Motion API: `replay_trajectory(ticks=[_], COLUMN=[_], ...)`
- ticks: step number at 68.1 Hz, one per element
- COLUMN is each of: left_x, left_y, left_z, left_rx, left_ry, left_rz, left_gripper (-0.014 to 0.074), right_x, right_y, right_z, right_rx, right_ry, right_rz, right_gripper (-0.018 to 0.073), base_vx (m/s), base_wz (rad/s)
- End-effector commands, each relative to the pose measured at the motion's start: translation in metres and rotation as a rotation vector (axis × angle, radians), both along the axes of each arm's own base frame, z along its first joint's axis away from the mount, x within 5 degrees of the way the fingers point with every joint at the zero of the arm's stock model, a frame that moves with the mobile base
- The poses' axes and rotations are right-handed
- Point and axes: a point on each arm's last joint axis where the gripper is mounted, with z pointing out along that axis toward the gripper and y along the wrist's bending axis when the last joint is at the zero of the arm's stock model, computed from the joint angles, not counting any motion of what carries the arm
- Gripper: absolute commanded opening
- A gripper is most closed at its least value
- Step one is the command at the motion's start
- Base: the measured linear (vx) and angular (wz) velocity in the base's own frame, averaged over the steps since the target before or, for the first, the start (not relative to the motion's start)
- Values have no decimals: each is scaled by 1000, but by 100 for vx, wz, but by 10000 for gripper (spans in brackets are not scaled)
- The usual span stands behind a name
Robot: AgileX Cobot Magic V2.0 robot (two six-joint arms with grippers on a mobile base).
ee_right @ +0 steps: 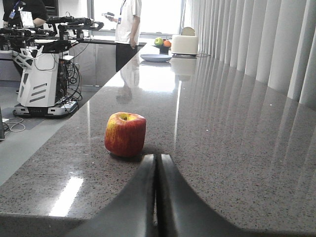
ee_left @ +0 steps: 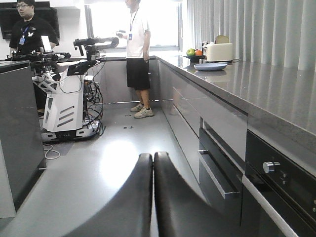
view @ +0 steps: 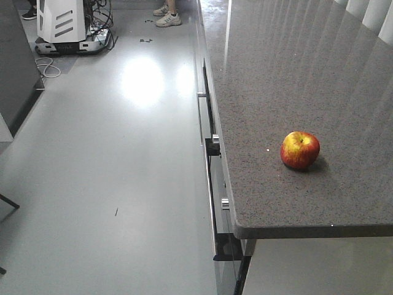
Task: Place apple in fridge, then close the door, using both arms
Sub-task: 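Move the right gripper toward the red-and-yellow apple on the countertop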
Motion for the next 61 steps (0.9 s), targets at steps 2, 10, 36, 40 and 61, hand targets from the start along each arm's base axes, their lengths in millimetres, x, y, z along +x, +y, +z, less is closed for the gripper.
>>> replay_trajectory(ticks=[2,10,36,40,61], left_x=[-3,-3,-3,-3,-3], left_y=[0,0,0,0,0], left_z=[13,13,13,13,13], left_rx=[-16,-16,-16,-16,-16], left_ry=[-106,-106,-106,-106,-106], left_rz=[-2,-2,-2,-2,-2], left_gripper=[-6,-6,-6,-6,-6], right_x=[-2,-2,-8,-7,22], right_y=[0,0,1,2,4], right_z=[9,10,65,79,128], right_rx=[-14,-13,101,52,9], right_ry=[-98,-105,67,121,383], right_rz=[-2,-2,13,15,30], right_gripper=[-3,-3,-3,-1,140], base_vx=[0,0,0,0,0], base_wz=[0,0,0,0,0])
